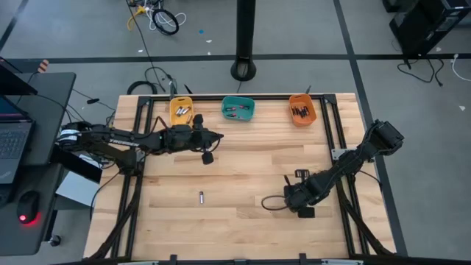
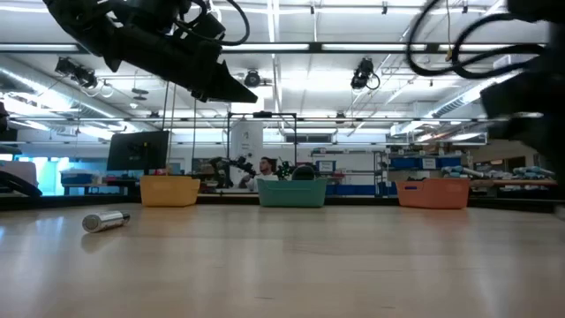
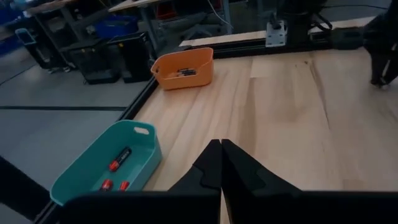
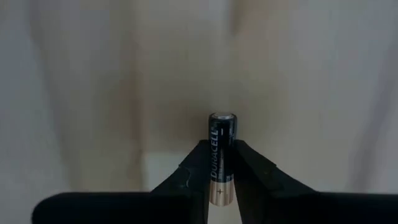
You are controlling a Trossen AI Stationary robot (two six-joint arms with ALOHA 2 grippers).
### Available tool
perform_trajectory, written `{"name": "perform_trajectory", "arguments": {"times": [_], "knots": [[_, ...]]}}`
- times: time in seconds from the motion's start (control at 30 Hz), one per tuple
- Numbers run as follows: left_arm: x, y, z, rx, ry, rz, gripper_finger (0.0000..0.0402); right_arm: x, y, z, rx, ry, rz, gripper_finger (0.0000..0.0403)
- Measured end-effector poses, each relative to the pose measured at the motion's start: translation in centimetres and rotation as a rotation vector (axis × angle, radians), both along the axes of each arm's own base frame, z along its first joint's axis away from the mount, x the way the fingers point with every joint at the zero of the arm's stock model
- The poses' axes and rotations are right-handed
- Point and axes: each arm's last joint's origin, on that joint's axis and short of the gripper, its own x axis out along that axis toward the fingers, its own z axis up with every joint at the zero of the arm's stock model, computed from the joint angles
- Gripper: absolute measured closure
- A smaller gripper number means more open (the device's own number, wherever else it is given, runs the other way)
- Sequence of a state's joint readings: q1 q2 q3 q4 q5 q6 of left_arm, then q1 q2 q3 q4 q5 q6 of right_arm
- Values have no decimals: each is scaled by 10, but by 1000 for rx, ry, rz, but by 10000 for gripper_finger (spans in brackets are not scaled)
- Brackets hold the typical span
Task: Sort batteries
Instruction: Put the brown battery into the orange bin
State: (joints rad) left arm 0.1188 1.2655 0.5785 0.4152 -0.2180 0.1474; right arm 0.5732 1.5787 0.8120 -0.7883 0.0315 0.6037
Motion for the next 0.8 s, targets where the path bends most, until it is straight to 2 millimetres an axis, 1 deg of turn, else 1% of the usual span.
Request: {"name": "perform_trajectory", "arguments": {"times": [0.1,0.2,0.27,0.33,0.47,0.57,0.67,0.73,0.8], "knots": [[1,-5,1,-3,-31,-7,394,12,-8,11,-57,-32,-6,346],[-3,-9,-4,1,-87,-24,394,27,-22,26,-148,-73,3,346],[-8,-10,-10,0,-114,-25,394,38,-36,37,-236,-93,30,346],[-12,-10,-15,-7,-151,-21,394,47,-57,47,-313,-78,27,346],[-21,-12,-28,-43,-164,-17,394,64,-117,64,-376,-46,-88,346],[-24,-14,-32,-52,-175,-24,394,68,-166,71,-379,-44,-232,347],[-25,-15,-34,-54,-163,-32,394,59,-218,74,-378,-46,-456,347],[-25,-16,-34,-53,-167,-36,394,46,-251,73,-365,-30,-610,347],[-25,-17,-34,-53,-167,-39,394,32,-279,73,-366,-28,-732,347]]}}
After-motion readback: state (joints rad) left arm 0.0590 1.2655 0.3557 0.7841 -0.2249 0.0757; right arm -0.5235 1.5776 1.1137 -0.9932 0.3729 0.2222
